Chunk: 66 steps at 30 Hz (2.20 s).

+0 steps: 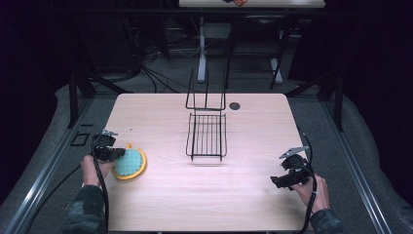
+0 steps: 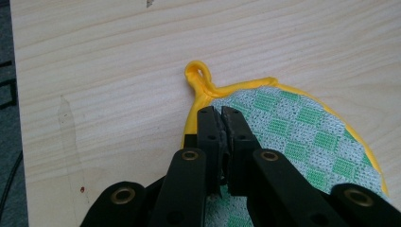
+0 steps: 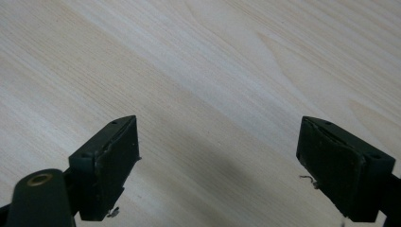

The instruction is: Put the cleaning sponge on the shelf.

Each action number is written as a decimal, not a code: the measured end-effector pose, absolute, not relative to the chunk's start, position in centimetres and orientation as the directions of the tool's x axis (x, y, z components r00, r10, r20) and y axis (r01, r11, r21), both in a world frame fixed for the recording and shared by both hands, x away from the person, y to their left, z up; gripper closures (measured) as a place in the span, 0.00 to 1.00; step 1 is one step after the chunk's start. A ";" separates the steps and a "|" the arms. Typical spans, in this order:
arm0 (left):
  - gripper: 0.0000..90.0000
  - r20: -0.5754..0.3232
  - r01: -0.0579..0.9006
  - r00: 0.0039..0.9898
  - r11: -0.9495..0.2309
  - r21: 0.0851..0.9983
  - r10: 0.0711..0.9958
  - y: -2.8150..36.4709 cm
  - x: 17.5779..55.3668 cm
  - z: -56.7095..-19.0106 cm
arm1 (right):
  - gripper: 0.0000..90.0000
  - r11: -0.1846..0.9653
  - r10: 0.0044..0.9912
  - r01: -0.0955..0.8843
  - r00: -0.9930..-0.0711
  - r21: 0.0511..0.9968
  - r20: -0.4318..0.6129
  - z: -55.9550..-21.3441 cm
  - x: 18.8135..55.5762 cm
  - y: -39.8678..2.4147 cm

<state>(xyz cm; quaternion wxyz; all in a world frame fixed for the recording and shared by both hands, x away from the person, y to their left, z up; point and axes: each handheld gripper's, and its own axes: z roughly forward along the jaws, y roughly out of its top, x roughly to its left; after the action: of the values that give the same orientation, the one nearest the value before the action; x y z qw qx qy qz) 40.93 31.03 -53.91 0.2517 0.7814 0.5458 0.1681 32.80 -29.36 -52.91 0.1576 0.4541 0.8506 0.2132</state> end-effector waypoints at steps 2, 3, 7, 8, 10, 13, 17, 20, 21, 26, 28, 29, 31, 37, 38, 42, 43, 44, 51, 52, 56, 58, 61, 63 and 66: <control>0.97 -0.013 0.759 0.351 -0.276 0.589 0.936 31.0 40.9 -53.6 | 0.15 0.495 0.840 0.703 -0.538 0.510 -0.075 -52.9 32.8 -29.4; 0.97 -0.009 0.753 0.356 -0.281 0.595 0.935 30.9 40.8 -53.4 | 0.15 0.497 0.839 0.701 -0.538 0.511 -0.077 -52.9 32.8 -29.4; 0.97 0.009 0.730 0.373 -0.300 0.615 0.928 30.6 40.5 -52.5 | 0.15 0.492 0.843 0.705 -0.533 0.511 -0.077 -52.8 32.8 -29.4; 0.97 0.011 0.726 0.377 -0.303 0.618 0.926 30.5 40.4 -52.3 | 0.15 0.490 0.844 0.706 -0.530 0.511 -0.077 -52.8 32.8 -29.4; 0.97 0.014 0.718 0.379 -0.303 0.627 0.925 30.4 40.3 -51.9 | 0.15 0.493 0.843 0.705 -0.532 0.510 -0.081 -52.8 32.8 -29.5; 0.97 0.005 0.710 0.370 -0.286 0.644 0.929 30.4 40.0 -51.5 | 0.15 0.489 0.844 0.705 -0.531 0.514 -0.075 -52.9 32.8 -29.5; 0.97 -0.007 0.704 0.362 -0.269 0.657 0.932 30.4 39.8 -51.1 | 0.15 0.491 0.843 0.708 -0.533 0.506 -0.072 -52.9 32.8 -29.5; 0.97 -0.009 0.698 0.364 -0.266 0.665 0.932 30.3 39.7 -50.6 | 0.15 0.489 0.845 0.711 -0.530 0.504 -0.072 -52.9 32.9 -29.6; 0.98 -0.008 0.695 0.363 -0.265 0.669 0.932 30.3 39.6 -50.5 | 0.15 0.488 0.845 0.711 -0.529 0.507 -0.072 -52.9 32.9 -29.6; 0.98 0.007 0.676 0.376 -0.279 0.682 0.927 29.6 39.2 -49.5 | 0.15 0.486 0.846 0.707 -0.528 0.514 -0.072 -52.9 32.9 -29.7; 0.98 0.006 0.667 0.380 -0.278 0.691 0.925 29.3 39.0 -49.1 | 0.15 0.484 0.846 0.707 -0.528 0.515 -0.072 -52.9 32.8 -29.7; 0.98 0.008 0.662 0.390 -0.287 0.693 0.921 29.2 39.0 -48.9 | 0.15 0.487 0.845 0.705 -0.529 0.516 -0.074 -52.8 32.8 -29.7; 0.98 0.006 0.652 0.393 -0.284 0.704 0.919 28.9 38.8 -48.5 | 0.15 0.492 0.843 0.703 -0.531 0.513 -0.080 -52.7 32.8 -29.7; 0.98 0.004 0.633 0.408 -0.286 0.720 0.913 28.3 38.5 -47.9 | 0.14 0.488 0.844 0.707 -0.531 0.511 -0.071 -52.9 32.8 -29.6; 0.98 0.006 0.631 0.413 -0.290 0.720 0.911 28.3 38.5 -47.8 | 0.14 0.488 0.844 0.706 -0.531 0.513 -0.073 -53.0 32.8 -29.6; 0.98 0.011 0.616 0.422 -0.296 0.730 0.907 27.9 38.4 -47.5 | 0.13 0.491 0.843 0.707 -0.532 0.509 -0.074 -53.1 32.9 -29.6; 0.98 0.013 0.612 0.424 -0.298 0.732 0.905 27.8 38.3 -47.4 | 0.12 0.489 0.844 0.708 -0.531 0.509 -0.073 -53.1 32.9 -29.6; 0.98 0.011 0.611 0.424 -0.295 0.735 0.906 27.7 38.3 -47.2 | 0.11 0.488 0.845 0.708 -0.530 0.510 -0.072 -53.1 32.9 -29.6; 0.98 0.020 0.575 0.450 -0.307 0.759 0.893 27.0 37.9 -46.4 | 0.03 0.489 0.845 0.705 -0.529 0.514 -0.078 -52.9 32.8 -29.6; 0.98 0.021 0.573 0.453 -0.309 0.760 0.891 26.9 37.8 -46.3 | 0.01 0.493 0.844 0.702 -0.530 0.514 -0.086 -52.9 32.8 -29.6; 0.98 0.015 0.565 0.460 -0.305 0.766 0.888 26.6 37.8 -46.1 | 0.00 0.481 0.849 0.698 -0.521 0.530 -0.085 -52.7 32.8 -29.6; 0.98 0.013 0.562 0.468 -0.309 0.767 0.884 26.4 37.8 -46.0 | 0.00 0.478 0.851 0.697 -0.519 0.534 -0.082 -52.8 32.8 -29.6; 0.98 0.007 0.556 0.474 -0.306 0.773 0.880 26.0 37.7 -45.7 | 0.00 0.479 0.850 0.703 -0.521 0.526 -0.079 -52.9 32.8 -29.7; 0.98 0.007 0.554 0.480 -0.309 0.773 0.877 25.9 37.6 -45.5 | 0.00 0.484 0.849 0.702 -0.522 0.523 -0.083 -53.1 32.9 -29.7; 0.98 0.005 0.544 0.485 -0.306 0.781 0.874 25.5 37.6 -45.2 | 0.00 0.488 0.848 0.707 -0.523 0.512 -0.087 -53.1 32.9 -29.7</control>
<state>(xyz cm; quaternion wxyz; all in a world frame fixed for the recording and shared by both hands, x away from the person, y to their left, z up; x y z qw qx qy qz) 37.61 25.54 -45.24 0.3725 0.7771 0.4563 0.2217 32.94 -29.67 -53.13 0.1665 0.4592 0.8463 0.2124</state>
